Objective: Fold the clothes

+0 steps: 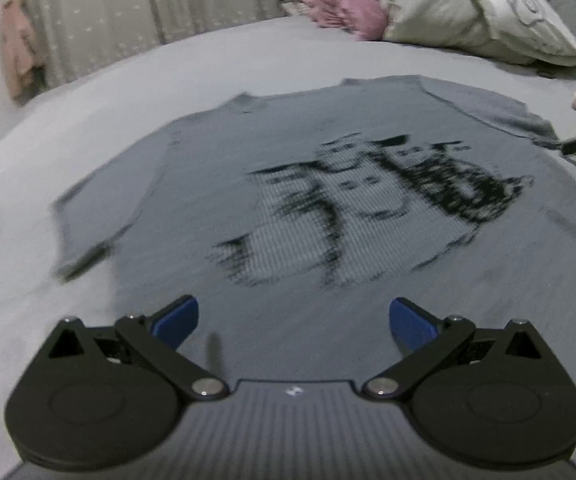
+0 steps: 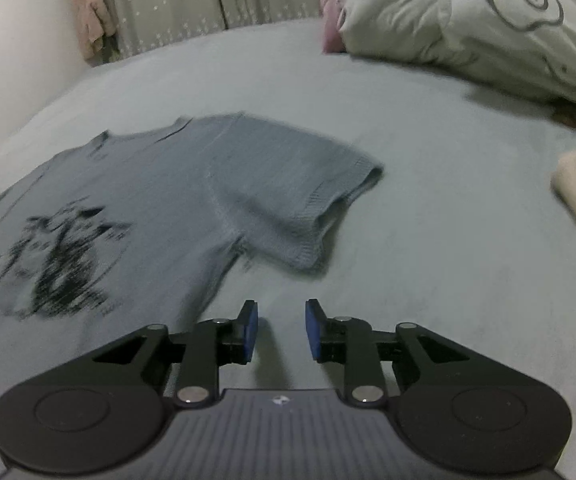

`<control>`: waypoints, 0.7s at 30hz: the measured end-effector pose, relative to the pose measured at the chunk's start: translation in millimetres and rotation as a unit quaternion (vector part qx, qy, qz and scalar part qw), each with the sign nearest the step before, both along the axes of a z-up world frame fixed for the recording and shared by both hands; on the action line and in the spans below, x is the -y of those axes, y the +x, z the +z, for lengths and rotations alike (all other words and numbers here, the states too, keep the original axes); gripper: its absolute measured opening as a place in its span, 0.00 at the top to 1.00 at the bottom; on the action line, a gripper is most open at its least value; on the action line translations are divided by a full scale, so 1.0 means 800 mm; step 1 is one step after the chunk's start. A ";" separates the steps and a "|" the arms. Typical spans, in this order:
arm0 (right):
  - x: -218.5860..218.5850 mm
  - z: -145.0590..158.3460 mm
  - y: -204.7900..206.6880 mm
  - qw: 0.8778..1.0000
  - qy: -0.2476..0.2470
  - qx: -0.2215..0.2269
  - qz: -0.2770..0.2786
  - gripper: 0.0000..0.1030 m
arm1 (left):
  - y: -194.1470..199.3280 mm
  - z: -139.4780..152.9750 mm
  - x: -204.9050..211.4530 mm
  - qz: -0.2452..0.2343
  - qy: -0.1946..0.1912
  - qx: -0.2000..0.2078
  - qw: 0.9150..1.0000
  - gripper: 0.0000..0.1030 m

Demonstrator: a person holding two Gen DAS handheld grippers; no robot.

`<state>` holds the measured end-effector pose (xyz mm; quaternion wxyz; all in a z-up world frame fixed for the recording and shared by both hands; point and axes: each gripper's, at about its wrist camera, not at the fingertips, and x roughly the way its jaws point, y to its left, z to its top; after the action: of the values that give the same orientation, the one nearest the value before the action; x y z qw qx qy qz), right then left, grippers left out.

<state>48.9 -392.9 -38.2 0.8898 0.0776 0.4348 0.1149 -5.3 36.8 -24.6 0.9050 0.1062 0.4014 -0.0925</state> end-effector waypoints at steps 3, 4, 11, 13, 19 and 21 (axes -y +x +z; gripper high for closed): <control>-0.012 0.003 -0.030 1.000 0.010 -0.027 0.002 0.74 | -0.011 0.003 -0.037 0.051 -0.019 -0.023 0.998 0.01; -0.019 0.005 -0.043 0.999 0.011 -0.035 0.002 0.74 | -0.016 0.003 -0.049 0.066 -0.026 -0.029 0.997 0.01; -0.052 0.010 -0.121 0.998 0.022 -0.057 0.000 0.74 | -0.063 0.006 -0.109 0.118 -0.057 -0.049 0.990 0.01; -0.062 0.012 -0.149 0.999 0.015 -0.052 -0.002 0.74 | -0.080 0.006 -0.119 0.122 -0.059 -0.048 0.990 0.03; -0.066 0.014 -0.208 0.998 0.035 -0.043 -0.025 0.74 | -0.129 -0.001 -0.142 0.125 -0.087 -0.064 0.986 0.15; -0.064 0.013 -0.225 0.997 0.045 -0.042 -0.036 0.71 | -0.145 0.001 -0.142 0.120 -0.107 -0.065 0.985 0.16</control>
<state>-131.2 -341.7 -28.1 0.8698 0.1382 0.4632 0.0991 -121.6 150.7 -24.1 0.8876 -0.0460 0.4571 -0.0321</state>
